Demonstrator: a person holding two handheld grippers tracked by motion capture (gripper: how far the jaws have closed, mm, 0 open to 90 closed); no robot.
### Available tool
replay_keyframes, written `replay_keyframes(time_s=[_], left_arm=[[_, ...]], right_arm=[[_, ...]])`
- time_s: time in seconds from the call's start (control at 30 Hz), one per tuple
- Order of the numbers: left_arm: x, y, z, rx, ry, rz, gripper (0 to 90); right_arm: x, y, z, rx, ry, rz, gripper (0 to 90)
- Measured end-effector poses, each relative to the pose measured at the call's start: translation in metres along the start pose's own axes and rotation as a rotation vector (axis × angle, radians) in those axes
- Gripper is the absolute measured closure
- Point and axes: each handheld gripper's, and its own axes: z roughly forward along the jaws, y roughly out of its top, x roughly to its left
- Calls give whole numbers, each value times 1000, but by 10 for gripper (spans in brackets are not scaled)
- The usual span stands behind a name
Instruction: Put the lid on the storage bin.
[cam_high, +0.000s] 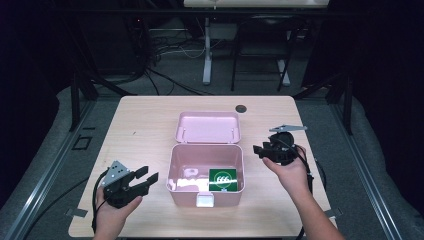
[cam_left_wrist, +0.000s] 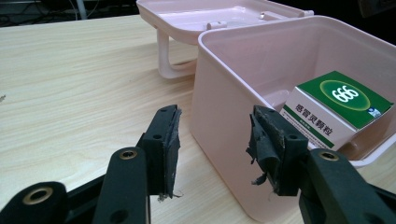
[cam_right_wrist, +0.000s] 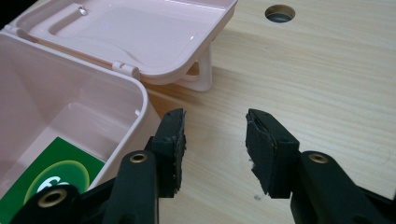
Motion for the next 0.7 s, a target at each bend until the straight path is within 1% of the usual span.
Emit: replay_keyframes(time_s=[0.03, 0.1, 0.17, 0.23, 0.27, 0.3, 0.37, 0.43, 0.47, 0.5, 0.57, 0.67, 0.7], left_arm=[[0, 0, 0, -4, 2, -1, 522], [0, 1, 0, -3, -1, -1, 523], [-1, 1, -1, -3, -3, -1, 524], [-1, 2, -1, -3, -2, -1, 530], [-1, 2, -1, -3, -5, -1, 545], [-2, 2, -1, -8, -9, -1, 557], [-2, 3, -1, -8, -9, 0, 559], [-3, 4, -2, -9, -6, 6, 559], [-3, 4, -2, -9, -6, 6, 559], [-4, 4, -2, -12, -1, 9, 556], [-5, 5, -3, -23, 2, 10, 553], [-6, 6, -3, -27, 13, 14, 550], [-5, 6, -3, -32, 16, 14, 549]], right_arm=[[1, 2, 2, -12, -1, -4, 581], [2, 6, 2, -5, 1, -12, 587], [2, 12, 3, 6, 24, -1, 601], [2, 14, 4, 14, 30, 3, 603], [2, 19, 4, 38, 44, 12, 603], [2, 21, 5, 24, 45, 14, 603], [2, 23, 6, 26, 40, 14, 603], [2, 30, 7, 35, 51, 25, 599], [2, 30, 7, 35, 51, 25, 599], [2, 36, 8, 49, 53, 26, 599], [3, 40, 9, 61, 42, 27, 595], [4, 45, 11, 75, 33, 24, 591], [4, 51, 12, 84, 26, 21, 589]])
